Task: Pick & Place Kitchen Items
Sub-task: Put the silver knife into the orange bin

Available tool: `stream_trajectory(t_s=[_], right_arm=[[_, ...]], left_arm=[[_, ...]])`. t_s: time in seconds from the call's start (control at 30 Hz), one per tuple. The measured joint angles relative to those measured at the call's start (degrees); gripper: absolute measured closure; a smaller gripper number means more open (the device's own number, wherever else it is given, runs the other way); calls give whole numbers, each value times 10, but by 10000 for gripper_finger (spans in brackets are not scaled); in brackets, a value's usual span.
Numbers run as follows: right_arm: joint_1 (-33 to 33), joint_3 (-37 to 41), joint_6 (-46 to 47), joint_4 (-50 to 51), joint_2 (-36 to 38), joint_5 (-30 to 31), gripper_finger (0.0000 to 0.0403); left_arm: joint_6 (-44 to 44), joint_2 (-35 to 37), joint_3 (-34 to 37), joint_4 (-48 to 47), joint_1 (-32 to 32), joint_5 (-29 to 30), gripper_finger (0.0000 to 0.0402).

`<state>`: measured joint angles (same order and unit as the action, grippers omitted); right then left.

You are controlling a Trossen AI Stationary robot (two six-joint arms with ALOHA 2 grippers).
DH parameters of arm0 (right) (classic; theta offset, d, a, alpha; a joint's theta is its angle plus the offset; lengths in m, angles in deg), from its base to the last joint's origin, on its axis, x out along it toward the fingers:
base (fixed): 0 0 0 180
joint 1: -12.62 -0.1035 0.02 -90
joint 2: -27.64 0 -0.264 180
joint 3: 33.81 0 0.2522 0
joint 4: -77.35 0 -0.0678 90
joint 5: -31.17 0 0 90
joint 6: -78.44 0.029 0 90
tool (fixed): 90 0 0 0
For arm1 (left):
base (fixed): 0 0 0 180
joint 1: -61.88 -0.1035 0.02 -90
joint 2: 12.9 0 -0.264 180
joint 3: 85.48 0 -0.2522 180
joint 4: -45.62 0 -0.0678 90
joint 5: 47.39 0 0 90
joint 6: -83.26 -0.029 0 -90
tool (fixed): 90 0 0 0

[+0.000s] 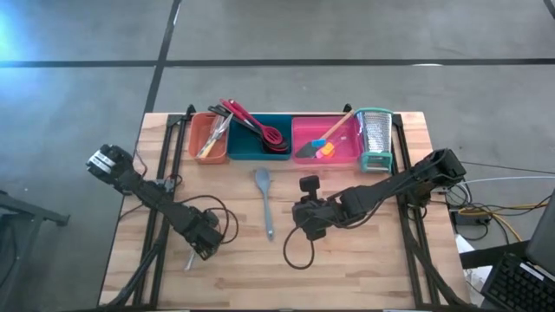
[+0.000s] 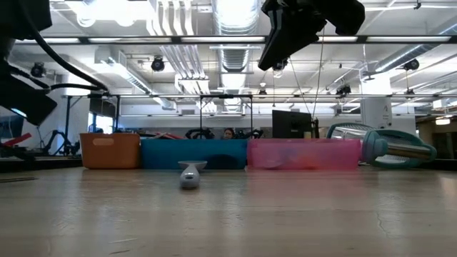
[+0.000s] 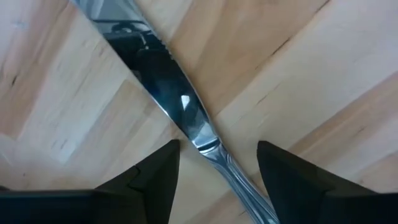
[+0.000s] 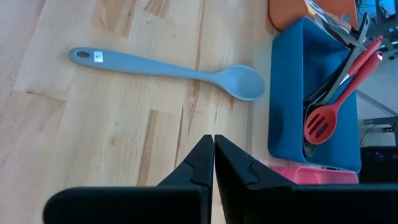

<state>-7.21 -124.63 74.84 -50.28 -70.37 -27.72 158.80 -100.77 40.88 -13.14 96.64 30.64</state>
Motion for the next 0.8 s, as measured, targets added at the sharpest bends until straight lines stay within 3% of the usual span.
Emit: stream_trajectory(t_s=[0.23,0.57,0.8], right_arm=[[0,1,2,0,0,0,394],[0,7,5,0,0,0,394],[0,8,5,-5,0,0,394]], left_arm=[[39,-1,19,27,2,0,230],[18,0,39,34,3,11,360],[-33,0,39,44,-2,22,365]])
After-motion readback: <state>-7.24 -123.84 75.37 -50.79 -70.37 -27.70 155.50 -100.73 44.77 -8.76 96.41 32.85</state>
